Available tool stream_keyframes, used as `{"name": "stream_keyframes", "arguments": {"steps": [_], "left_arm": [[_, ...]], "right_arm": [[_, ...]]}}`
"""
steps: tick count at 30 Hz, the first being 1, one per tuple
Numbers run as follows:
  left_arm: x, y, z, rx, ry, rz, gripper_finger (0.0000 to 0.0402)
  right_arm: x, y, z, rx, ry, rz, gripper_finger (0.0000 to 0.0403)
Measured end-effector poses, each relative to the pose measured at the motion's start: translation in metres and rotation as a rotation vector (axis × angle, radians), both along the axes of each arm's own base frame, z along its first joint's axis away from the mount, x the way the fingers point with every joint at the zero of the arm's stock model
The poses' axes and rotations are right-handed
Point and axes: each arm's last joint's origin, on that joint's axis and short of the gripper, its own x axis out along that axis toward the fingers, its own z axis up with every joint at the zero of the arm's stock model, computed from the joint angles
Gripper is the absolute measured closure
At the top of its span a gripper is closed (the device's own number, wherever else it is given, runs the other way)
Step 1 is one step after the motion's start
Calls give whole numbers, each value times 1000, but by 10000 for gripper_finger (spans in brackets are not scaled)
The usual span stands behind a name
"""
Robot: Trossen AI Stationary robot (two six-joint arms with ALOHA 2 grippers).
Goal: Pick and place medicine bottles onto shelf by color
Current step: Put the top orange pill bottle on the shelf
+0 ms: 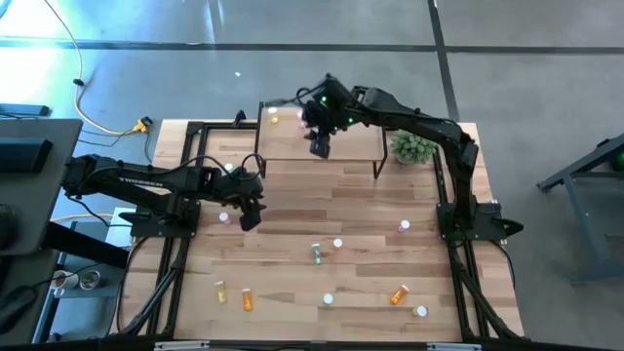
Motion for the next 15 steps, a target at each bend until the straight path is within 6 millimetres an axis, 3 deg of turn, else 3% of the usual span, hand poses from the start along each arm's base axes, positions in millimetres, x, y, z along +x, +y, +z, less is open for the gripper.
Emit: {"name": "stream_keyframes", "arguments": {"steps": [7, 15], "left_arm": [[-3, -9, -3, -114, 32, 20, 245], [-8, -32, -7, -219, 86, 75, 245]], "right_arm": [[3, 27, -17, 43, 103, 55, 253], [4, 52, -39, 99, 188, 73, 253]]}}
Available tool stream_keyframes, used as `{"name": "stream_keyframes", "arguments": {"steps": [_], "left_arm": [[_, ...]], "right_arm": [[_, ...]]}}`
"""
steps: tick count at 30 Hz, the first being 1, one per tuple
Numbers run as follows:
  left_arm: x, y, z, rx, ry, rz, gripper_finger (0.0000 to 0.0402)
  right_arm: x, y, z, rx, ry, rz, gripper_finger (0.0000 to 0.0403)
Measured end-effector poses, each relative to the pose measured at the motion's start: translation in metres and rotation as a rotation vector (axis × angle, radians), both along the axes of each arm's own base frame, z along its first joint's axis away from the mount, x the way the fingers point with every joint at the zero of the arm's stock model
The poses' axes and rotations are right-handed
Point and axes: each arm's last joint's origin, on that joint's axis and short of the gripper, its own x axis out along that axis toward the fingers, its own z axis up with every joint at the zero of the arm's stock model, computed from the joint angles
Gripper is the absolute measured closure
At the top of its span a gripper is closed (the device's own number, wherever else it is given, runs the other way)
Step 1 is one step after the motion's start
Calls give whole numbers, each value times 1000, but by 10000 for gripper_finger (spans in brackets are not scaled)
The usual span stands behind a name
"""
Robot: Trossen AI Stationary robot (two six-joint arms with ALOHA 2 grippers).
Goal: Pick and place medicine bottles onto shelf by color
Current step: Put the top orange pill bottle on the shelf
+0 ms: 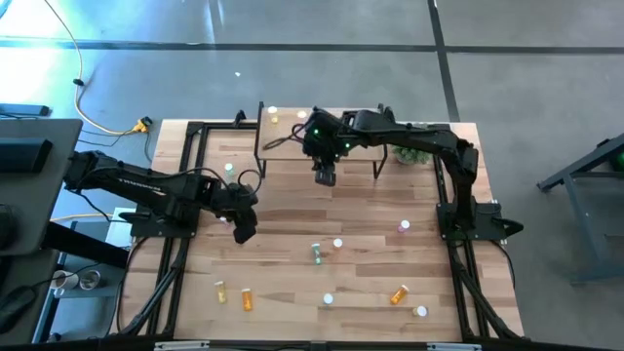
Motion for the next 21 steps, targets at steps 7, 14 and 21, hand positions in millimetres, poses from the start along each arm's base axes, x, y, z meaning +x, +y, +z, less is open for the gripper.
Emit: {"name": "stream_keyframes", "arguments": {"steps": [7, 14, 21], "left_arm": [[-7, -27, -2, -94, 51, 46, 245], [-15, -57, -3, -191, 68, 78, 245], [-23, -77, -3, -221, 77, 64, 245]], "right_arm": [[2, 25, -4, -25, 40, 12, 253], [6, 41, -3, -51, 34, 42, 253], [0, 45, -7, -26, 110, 27, 253]]}}
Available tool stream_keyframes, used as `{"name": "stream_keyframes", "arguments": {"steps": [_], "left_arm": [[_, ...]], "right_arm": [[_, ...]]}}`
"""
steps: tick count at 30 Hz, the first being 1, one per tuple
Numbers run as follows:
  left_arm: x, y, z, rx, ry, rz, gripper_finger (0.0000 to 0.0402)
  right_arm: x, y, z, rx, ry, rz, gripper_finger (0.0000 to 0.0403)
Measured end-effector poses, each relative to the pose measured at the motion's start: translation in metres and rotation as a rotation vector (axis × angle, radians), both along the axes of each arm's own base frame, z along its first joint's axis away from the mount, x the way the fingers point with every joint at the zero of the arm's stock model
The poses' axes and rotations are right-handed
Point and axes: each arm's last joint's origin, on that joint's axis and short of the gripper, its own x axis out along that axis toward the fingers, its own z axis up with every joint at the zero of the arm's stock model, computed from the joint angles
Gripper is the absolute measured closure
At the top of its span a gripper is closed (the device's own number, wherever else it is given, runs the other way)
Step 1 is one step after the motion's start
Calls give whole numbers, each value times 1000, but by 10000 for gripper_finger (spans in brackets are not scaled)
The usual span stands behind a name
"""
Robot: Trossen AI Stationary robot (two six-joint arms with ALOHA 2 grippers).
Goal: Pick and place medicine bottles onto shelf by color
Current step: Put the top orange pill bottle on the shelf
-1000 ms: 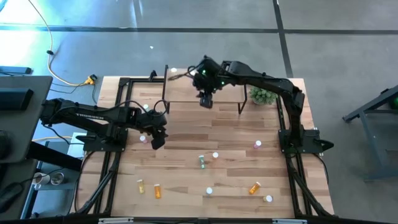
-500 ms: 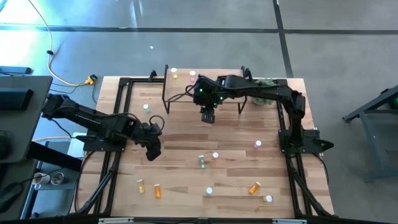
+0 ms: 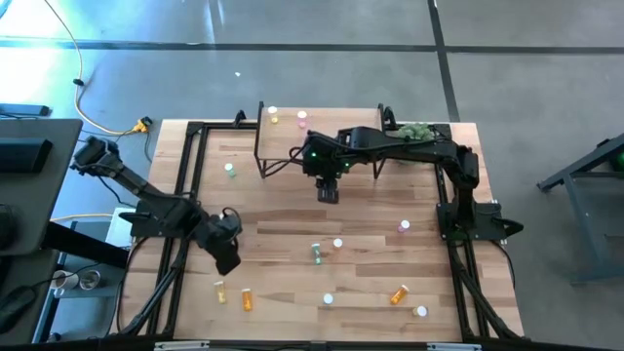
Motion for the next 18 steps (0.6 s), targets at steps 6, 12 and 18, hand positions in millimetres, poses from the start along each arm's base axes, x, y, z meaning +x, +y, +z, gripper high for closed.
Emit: {"name": "stream_keyframes", "arguments": {"steps": [6, 12, 18], "left_arm": [[-3, -7, 0, 0, -2, -7, 245], [-4, -8, 0, -23, 7, -5, 245], [-3, -8, 0, -15, -6, 13, 245]], "right_arm": [[-11, 15, -16, 9, 110, 21, 253], [-44, 30, -30, -77, 125, -91, 253], [-84, 49, -26, -33, 11, -177, 253]]}}
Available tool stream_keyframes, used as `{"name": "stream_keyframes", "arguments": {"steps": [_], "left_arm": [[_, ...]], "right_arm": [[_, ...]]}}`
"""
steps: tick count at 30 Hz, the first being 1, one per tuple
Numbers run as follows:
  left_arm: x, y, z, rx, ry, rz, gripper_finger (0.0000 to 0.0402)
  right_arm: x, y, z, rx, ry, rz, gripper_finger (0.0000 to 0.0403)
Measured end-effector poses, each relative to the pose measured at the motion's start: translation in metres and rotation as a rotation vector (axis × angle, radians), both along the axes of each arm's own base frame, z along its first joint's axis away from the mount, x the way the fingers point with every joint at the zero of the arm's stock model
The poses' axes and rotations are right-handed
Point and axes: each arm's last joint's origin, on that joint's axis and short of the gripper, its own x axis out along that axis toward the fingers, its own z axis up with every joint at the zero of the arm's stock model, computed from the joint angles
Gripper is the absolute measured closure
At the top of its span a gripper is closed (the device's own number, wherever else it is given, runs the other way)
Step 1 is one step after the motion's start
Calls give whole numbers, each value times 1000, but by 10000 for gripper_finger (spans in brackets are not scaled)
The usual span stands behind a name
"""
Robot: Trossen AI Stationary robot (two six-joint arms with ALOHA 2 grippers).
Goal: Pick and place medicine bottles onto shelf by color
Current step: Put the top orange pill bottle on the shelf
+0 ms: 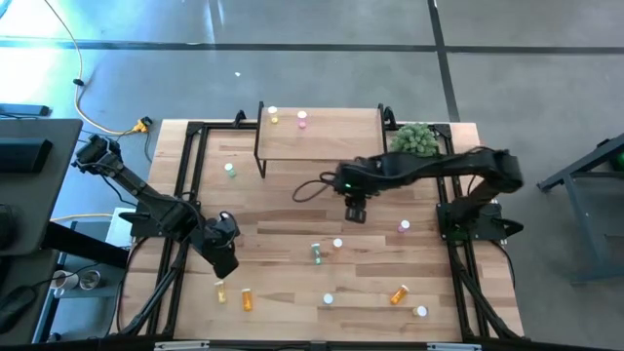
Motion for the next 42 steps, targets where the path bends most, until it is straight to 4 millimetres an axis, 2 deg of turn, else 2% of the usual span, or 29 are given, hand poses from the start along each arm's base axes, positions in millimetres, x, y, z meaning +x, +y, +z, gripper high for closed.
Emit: {"name": "stream_keyframes", "arguments": {"steps": [10, 15, 19, 24, 31, 36, 42], "left_arm": [[6, 11, 1, 86, -45, 64, 245], [10, 22, 1, 166, -71, 85, 245], [16, 30, 3, 214, -111, 88, 245], [28, 37, 9, 259, -222, 60, 245], [46, 43, 24, 348, -438, 20, 245], [55, 46, 35, 424, -566, -20, 245], [63, 54, 46, 514, -682, -47, 245]], "right_arm": [[-77, 30, 4, 3, -164, -204, 253], [-106, 41, -5, 60, -228, -300, 253], [-121, 47, -17, 113, -243, -350, 253], [-127, 53, -34, 159, -269, -367, 253], [-116, 62, -46, 206, -425, -321, 253], [-107, 61, -36, 175, -548, -249, 253], [-99, 52, -8, 124, -669, -195, 253]]}}
